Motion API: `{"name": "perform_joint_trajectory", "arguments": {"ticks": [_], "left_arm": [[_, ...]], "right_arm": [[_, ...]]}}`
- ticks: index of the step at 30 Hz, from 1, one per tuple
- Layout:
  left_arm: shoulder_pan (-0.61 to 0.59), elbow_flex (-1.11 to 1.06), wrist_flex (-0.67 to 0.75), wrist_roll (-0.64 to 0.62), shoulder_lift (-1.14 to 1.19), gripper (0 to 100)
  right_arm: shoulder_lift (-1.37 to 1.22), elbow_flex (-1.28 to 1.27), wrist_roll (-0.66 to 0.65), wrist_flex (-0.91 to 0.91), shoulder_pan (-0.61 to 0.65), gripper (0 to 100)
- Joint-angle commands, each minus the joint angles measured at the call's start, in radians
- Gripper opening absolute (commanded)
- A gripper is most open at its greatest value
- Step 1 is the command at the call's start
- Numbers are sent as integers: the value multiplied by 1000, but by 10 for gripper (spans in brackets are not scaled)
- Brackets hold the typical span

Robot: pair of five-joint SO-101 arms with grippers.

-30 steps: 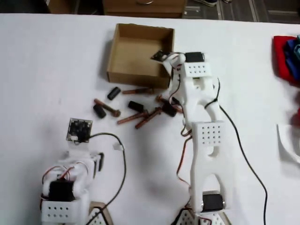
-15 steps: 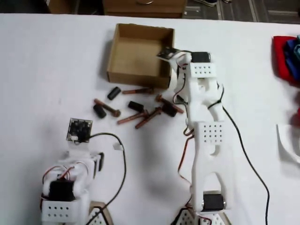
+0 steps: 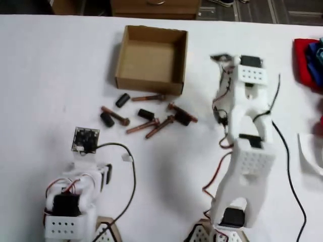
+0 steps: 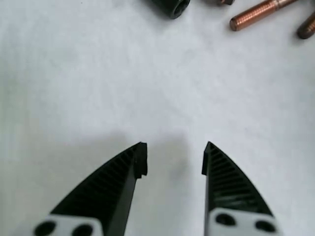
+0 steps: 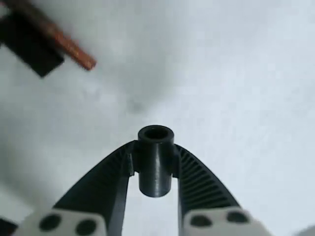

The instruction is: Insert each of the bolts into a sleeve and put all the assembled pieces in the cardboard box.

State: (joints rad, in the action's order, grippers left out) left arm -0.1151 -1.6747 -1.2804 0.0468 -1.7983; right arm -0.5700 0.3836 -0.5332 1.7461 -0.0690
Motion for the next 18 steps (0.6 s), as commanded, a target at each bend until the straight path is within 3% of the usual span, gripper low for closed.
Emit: {"name": "perform_joint_trajectory", "arguments": {"ticks": [1, 8, 13, 18], "left_arm": [[-8, -18, -5, 3, -25, 203], [-8, -18, -5, 3, -25, 203], [-8, -18, -5, 3, -25, 203], [-8, -18, -5, 3, -25, 203]], "right_arm": [[243, -253, -124, -10, 10, 21], [332, -580, -160, -263, 18, 21], [286, -640, -193, -369, 18, 26], [254, -634, -311, -349, 15, 153]]}}
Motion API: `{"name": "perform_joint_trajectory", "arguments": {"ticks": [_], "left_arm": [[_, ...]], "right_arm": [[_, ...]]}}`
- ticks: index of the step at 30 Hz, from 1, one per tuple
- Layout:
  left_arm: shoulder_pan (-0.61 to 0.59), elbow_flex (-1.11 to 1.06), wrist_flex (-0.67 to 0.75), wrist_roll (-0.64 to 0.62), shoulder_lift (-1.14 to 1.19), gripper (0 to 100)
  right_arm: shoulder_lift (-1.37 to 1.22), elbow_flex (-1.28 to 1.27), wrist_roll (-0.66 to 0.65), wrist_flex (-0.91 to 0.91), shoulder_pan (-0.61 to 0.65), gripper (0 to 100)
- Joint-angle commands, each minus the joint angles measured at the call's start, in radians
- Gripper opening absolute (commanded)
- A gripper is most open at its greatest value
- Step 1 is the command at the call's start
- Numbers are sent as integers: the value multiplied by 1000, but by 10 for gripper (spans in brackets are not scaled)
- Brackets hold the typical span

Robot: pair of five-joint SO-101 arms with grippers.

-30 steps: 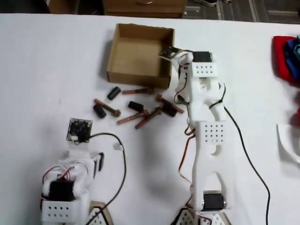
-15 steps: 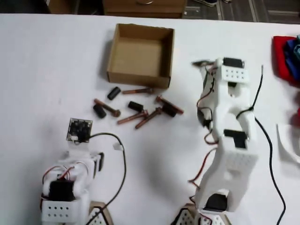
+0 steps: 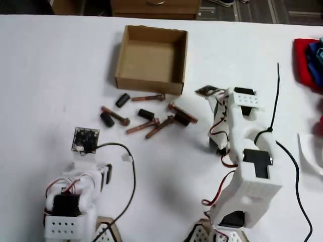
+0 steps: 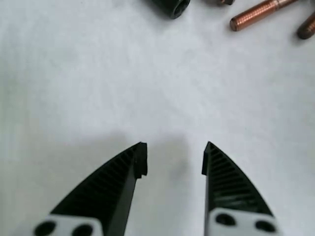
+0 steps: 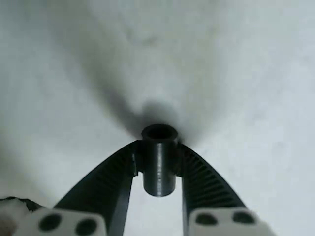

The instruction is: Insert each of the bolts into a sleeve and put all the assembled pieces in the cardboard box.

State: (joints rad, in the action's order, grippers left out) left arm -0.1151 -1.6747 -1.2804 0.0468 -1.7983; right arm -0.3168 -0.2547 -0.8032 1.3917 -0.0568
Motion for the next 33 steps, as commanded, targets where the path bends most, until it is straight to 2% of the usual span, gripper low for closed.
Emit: {"name": "perform_joint_trajectory", "arguments": {"ticks": [1, 15, 21, 29, 33], "left_arm": [[-8, -18, -5, 3, -25, 203], [-8, -18, -5, 3, -25, 203], [-8, -18, -5, 3, -25, 203], [-8, -18, -5, 3, -25, 203], [-8, -18, -5, 3, -25, 203]], "right_arm": [[-4, 6, -51, 12, 2, 176], [-99, 3, -60, 45, 1, 187], [-134, 3, -63, 41, -41, 187], [-31, 3, -233, 74, -159, 191], [94, 2, -249, 74, -200, 238]]}}
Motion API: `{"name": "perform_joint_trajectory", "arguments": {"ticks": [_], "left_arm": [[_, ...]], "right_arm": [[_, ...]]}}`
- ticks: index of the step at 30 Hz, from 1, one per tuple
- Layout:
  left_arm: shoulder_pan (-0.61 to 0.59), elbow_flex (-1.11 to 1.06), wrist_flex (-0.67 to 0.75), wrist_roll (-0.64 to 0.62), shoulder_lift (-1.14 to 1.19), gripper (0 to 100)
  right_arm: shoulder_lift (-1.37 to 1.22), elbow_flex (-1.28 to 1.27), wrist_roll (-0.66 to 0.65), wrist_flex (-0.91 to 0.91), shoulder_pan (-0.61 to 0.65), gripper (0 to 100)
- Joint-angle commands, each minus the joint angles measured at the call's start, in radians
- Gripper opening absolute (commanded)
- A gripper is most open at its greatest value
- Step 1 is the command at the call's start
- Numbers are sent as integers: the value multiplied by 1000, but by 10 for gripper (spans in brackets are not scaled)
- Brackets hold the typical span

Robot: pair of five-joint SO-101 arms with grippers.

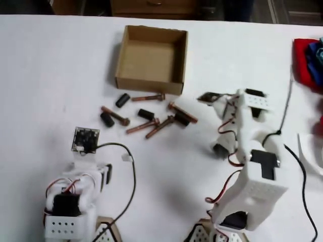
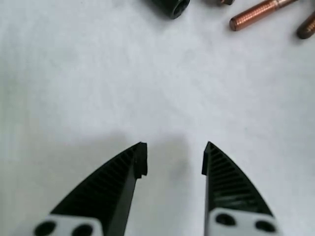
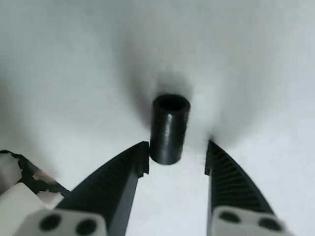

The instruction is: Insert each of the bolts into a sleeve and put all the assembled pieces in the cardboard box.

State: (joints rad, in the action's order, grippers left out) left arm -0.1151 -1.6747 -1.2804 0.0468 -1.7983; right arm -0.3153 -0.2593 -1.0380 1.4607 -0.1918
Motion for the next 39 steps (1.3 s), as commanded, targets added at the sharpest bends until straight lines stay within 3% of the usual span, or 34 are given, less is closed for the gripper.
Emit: {"name": "perform_joint_trajectory", "arguments": {"ticks": [1, 7, 15, 24, 26, 29, 31, 36, 39], "left_arm": [[-8, -18, -5, 3, -25, 203], [-8, -18, -5, 3, -25, 203], [-8, -18, -5, 3, -25, 203], [-8, -18, -5, 3, -25, 203], [-8, -18, -5, 3, -25, 203], [-8, -18, -5, 3, -25, 203], [-8, -18, -5, 3, -25, 203], [-8, -18, -5, 3, -25, 203], [-8, -18, -5, 3, -25, 203]], "right_arm": [[114, 6, -15, 5, -70, 241], [110, 5, -14, 2, -25, 241], [-7, 12, 29, -51, 142, 241], [-45, 12, 9, -93, 150, 238], [-45, 12, -34, -93, 153, 186], [-47, 14, -37, -107, 154, 2], [-47, 14, -17, -116, 147, 49], [-45, 14, -6, -125, 139, 20], [-38, 23, 114, -130, 148, 20]]}}
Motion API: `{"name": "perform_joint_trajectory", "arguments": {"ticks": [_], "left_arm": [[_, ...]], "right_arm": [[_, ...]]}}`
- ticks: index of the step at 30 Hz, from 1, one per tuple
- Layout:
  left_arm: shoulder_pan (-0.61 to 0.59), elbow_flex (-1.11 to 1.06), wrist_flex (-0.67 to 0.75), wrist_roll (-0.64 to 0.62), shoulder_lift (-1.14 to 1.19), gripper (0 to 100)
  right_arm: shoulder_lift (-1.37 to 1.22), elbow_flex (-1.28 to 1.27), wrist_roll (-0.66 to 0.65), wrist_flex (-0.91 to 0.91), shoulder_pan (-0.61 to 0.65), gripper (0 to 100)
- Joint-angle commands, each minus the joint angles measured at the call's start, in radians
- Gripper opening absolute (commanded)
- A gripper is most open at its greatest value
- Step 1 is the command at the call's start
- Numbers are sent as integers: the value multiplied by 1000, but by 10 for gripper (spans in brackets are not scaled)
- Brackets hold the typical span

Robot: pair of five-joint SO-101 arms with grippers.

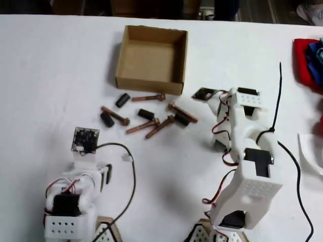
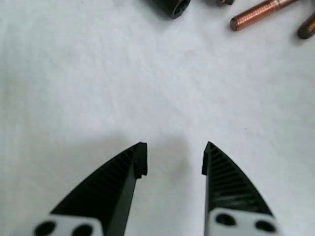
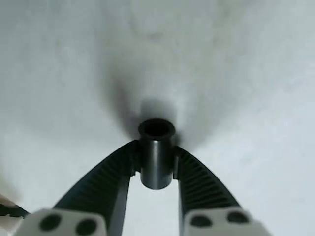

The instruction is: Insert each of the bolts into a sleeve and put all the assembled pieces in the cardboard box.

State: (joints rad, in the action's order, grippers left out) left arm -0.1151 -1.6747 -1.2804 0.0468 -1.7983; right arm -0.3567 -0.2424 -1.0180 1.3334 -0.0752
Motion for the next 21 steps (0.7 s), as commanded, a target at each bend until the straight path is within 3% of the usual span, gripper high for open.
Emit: {"name": "perform_joint_trajectory", "arguments": {"ticks": [1, 5, 7, 12, 16, 21], "left_arm": [[-8, -18, -5, 3, -25, 203], [-8, -18, -5, 3, -25, 203], [-8, -18, -5, 3, -25, 203], [-8, -18, -5, 3, -25, 203], [-8, -18, -5, 3, -25, 203], [-8, -18, -5, 3, -25, 203]], "right_arm": [[-1, 32, 158, -2, 39, 20], [-7, 135, 457, 5, 50, 21], [-7, 161, 514, 7, 62, 21], [-10, 160, 514, 28, 93, 34], [-56, 166, 512, 27, 90, 126], [-140, 167, 400, -2, 91, 135]]}}
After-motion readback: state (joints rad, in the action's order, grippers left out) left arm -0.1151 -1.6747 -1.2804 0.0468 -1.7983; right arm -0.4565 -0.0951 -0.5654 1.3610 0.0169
